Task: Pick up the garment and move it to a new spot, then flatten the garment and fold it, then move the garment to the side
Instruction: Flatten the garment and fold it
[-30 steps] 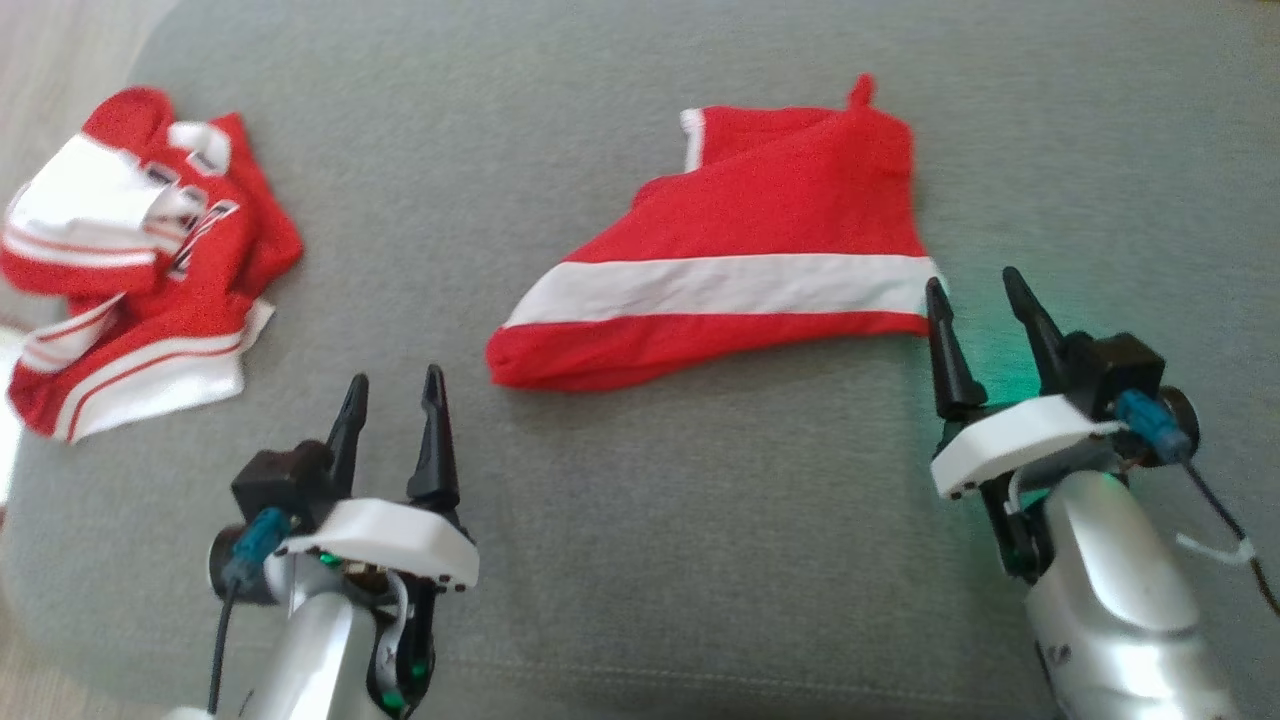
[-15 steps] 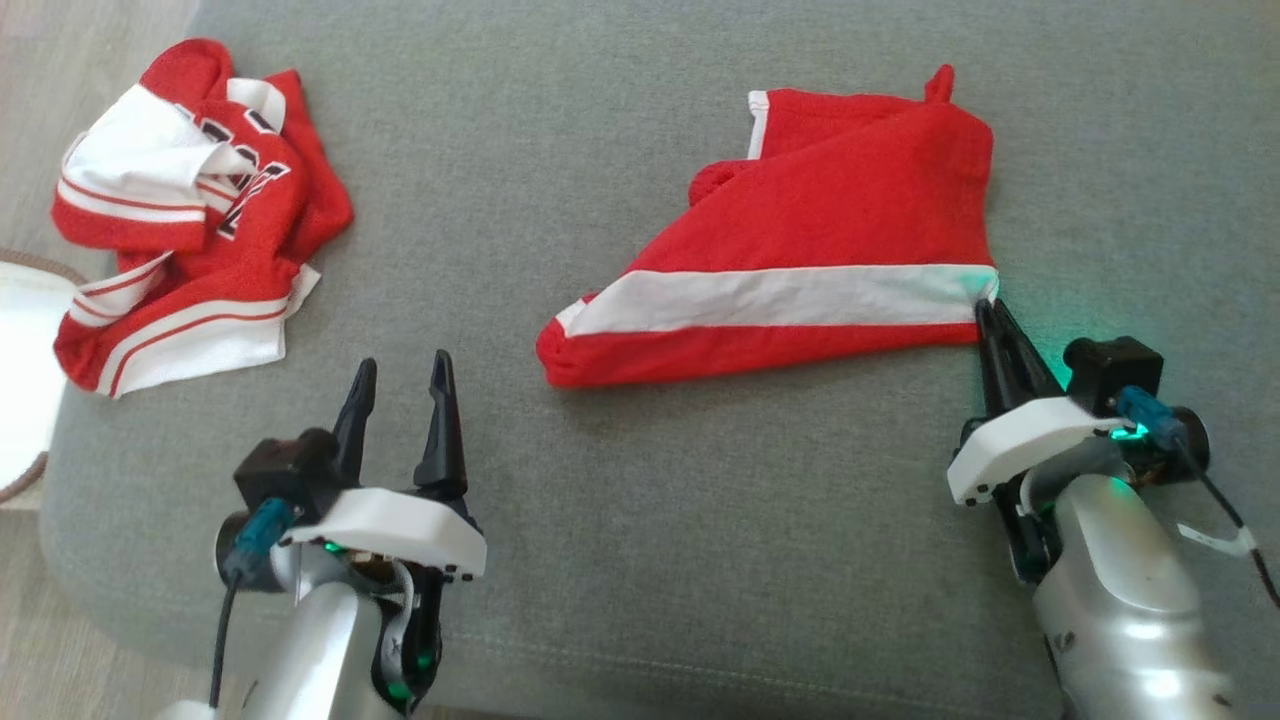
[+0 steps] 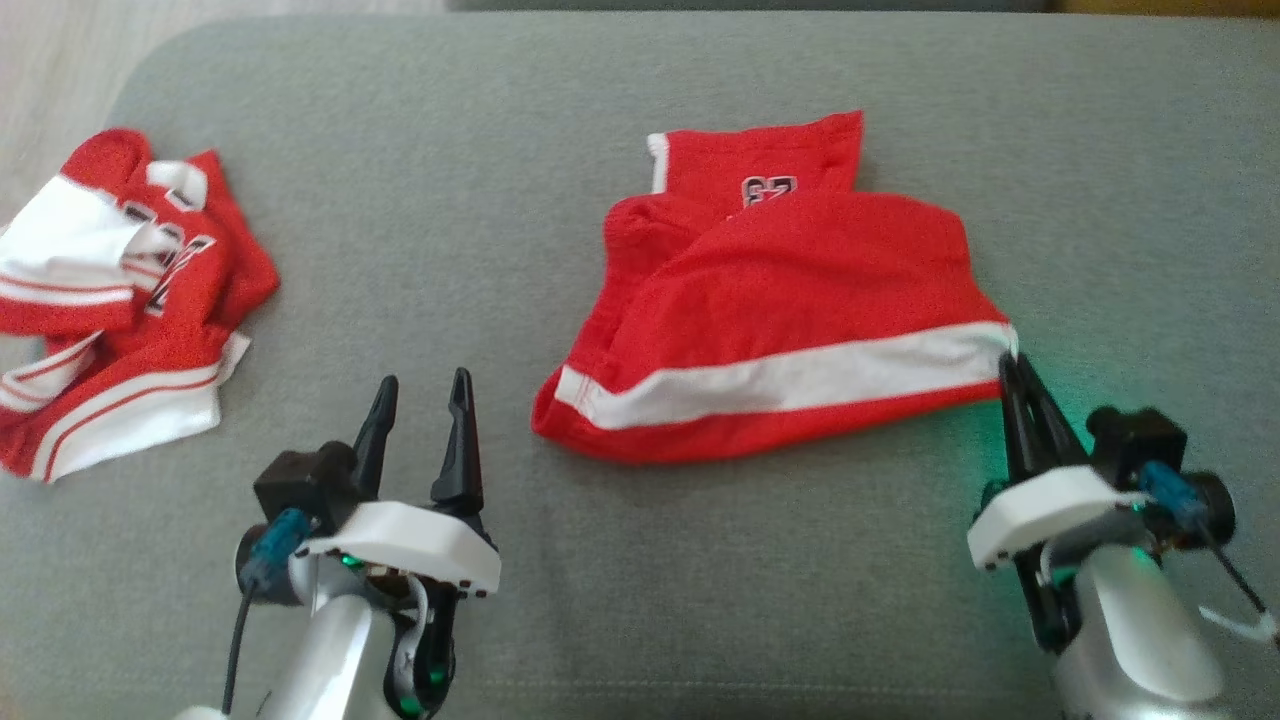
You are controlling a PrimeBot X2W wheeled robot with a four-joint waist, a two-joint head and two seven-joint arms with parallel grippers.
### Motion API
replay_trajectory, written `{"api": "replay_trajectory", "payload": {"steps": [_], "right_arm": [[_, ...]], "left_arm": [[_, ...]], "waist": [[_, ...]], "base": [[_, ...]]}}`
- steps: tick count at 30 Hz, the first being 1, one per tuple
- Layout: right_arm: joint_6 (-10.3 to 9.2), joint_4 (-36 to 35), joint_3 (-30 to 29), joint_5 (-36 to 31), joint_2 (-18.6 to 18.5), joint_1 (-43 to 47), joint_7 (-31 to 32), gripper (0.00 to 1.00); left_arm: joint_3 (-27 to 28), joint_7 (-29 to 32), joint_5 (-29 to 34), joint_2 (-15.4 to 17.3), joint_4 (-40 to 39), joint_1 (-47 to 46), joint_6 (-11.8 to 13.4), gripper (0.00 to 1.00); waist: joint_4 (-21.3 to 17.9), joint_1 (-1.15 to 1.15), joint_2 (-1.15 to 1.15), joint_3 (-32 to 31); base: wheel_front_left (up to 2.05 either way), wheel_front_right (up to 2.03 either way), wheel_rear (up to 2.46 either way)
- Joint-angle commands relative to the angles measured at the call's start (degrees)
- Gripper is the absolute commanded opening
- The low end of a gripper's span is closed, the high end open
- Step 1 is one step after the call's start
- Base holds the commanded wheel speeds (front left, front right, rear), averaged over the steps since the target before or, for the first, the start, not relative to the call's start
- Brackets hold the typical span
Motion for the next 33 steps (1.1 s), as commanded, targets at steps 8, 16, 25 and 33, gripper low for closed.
{"api": "replay_trajectory", "payload": {"steps": [8,16,25,33], "right_arm": [[0.42,-6.3,-0.6,-0.7,0.6,2.3,-0.4,1.0],[0.42,-12.6,4.1,2.1,0.7,5.0,-0.4,1.0],[0.42,-12.9,7.7,3.5,0.7,5.1,-0.4,1.0],[0.42,-12.9,8.0,3.7,0.7,4.1,-0.4,1.0]], "left_arm": [[0.7,-0.3,-0.4,0.9,-0.6,0.2,-0.5,1.0],[0.0,-0.3,1.0,0.9,0.8,0.7,-1.0,1.0],[-3.3,-0.3,-3.3,0.9,5.3,-1.2,-5.4,1.0],[-3.6,-0.3,-6.0,0.9,7.6,-4.1,-8.0,1.0]], "waist": [[-4.1,0.0,0.0,-1.7],[-5.5,0.0,0.0,-2.8],[-7.1,0.0,0.0,-1.8],[-8.9,0.0,0.0,0.4]], "base": [[0.0,0.0,0.0],[0.0,0.0,0.0],[0.0,0.0,0.0],[0.0,0.0,0.0]]}}
